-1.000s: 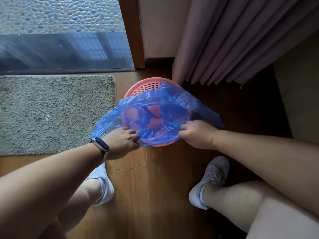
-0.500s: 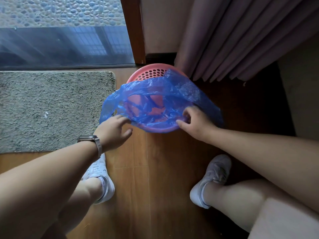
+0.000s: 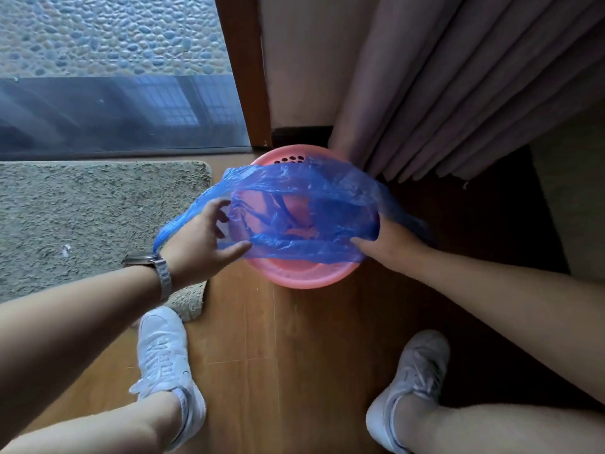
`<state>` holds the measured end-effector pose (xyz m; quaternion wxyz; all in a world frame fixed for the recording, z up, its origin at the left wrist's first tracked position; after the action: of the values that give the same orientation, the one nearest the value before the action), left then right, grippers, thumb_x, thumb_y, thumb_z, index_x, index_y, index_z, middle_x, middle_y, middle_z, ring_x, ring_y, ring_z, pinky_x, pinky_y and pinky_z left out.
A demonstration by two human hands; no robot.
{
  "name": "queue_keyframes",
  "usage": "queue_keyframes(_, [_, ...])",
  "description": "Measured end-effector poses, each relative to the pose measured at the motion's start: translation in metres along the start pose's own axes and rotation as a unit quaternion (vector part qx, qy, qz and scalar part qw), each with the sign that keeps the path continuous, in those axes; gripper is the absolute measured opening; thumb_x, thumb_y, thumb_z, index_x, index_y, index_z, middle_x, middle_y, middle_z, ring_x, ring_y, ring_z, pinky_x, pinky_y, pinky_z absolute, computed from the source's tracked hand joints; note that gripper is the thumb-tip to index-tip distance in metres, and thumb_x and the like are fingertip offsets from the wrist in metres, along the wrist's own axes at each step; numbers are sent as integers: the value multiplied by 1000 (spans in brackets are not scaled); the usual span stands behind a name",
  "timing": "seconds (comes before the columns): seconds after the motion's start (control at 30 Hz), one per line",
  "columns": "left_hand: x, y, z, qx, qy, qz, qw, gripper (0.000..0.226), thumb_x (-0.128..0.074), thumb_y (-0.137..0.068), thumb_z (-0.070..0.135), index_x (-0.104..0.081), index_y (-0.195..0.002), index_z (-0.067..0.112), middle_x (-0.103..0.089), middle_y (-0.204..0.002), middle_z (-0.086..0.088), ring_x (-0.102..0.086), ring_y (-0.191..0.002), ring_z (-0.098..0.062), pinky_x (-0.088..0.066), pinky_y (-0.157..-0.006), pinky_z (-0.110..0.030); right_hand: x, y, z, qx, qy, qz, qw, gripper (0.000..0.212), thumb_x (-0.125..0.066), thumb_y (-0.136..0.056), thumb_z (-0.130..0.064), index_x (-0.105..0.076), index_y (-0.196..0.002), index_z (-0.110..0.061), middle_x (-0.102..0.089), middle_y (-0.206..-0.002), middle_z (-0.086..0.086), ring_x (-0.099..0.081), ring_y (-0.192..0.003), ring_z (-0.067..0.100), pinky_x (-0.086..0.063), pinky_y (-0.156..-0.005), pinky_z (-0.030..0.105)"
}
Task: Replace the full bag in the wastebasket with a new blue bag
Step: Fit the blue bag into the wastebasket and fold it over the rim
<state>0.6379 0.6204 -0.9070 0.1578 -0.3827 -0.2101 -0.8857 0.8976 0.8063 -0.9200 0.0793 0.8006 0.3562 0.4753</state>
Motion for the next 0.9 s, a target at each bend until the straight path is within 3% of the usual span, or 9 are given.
queue_keyframes(0.07, [-7,8,-12,-7,0,-11,1000,76,-80,-71,42,-38,-132,25,-60,-107,5,-63,-78,-9,-47,-68,-29,-3,-1,6,21,-15,4,1000,71,-72,-82,-34,-35,-141,-23,-52,-131,-4,-48,-120,12,-33,-96,20])
queue_keyframes(0.17, [-13,27,-30,6,18,-8,1000,50,-78,-73,42,-47,-110,32,-63,-63,11,-56,-49,-3,-45,-57,-26,-10,0,19,39,-65,9,997,64,-74,-78,-40,-44,-133,-28,-60,-123,-6,-58,-113,13,-48,-91,27])
queue_keyframes(0.27, [-17,46,-22,-58,50,14,997,35,-76,-78,40,-52,-103,32,-62,-79,24,-55,-55,1,-42,-54,-14,-17,10,26,56,-126,14,990,44,-71,-84,-28,-51,-123,-27,-58,-111,-17,-55,-105,-4,-41,-83,7])
queue_keyframes(0.37, [-35,59,-7,-137,-18,8,990,49,-64,-71,59,-50,-110,32,-55,-93,21,-57,-68,-3,-43,-57,-19,-19,18,25,95,-151,51,983,43,-71,-85,-20,-47,-121,-26,-53,-105,-24,-45,-96,-19,-33,-72,-7])
queue_keyframes(0.43, [-41,62,-1,-160,-76,21,984,49,-62,-71,60,-48,-107,30,-55,-86,20,-58,-62,-10,-43,-55,-26,-16,22,24,114,-132,75,982,55,-74,-82,-26,-47,-129,-18,-56,-115,-16,-48,-101,-16,-35,-81,-4])
queue_keyframes(0.53, [-40,69,24,-293,-174,51,939,27,-50,-88,39,-59,-96,15,-63,-83,-2,-64,-59,-30,-47,-50,-31,-10,25,26,137,-48,71,987,79,-70,-72,-52,-39,-138,-22,-57,-131,-9,-47,-124,3,-36,-108,28])
queue_keyframes(0.6, [-38,76,33,-340,-200,48,918,22,-48,-91,28,-63,-91,11,-63,-80,-8,-63,-57,-33,-47,-47,-33,-9,26,30,128,-28,47,990,85,-71,-72,-52,-33,-142,-22,-54,-136,-7,-44,-129,8,-33,-112,36])
queue_keyframes(0.77, [-38,81,28,-399,-232,11,887,20,-44,-91,22,-54,-107,15,-64,-78,-7,-63,-61,-30,-48,-48,-33,-13,23,51,139,63,-6,988,71,-73,-73,-49,-43,-133,-26,-56,-131,-5,-52,-121,11,-44,-99,32])
queue_keyframes(0.9, [-53,75,5,-438,-244,-8,865,29,-50,-85,15,-52,-114,16,-64,-78,-8,-61,-60,-29,-50,-49,-34,-22,16,54,233,105,18,966,42,-72,-79,-30,-57,-117,-20,-64,-115,2,-60,-106,16,-39,-86,17])
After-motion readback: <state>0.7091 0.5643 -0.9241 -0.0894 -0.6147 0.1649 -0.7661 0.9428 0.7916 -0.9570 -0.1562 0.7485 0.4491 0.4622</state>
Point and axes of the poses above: each hand's wrist, its own y-axis away from the middle knuckle, its own x-axis out of the back of the hand, z = x × y, the point moved 9 cm from there along -y, towards the middle knuckle
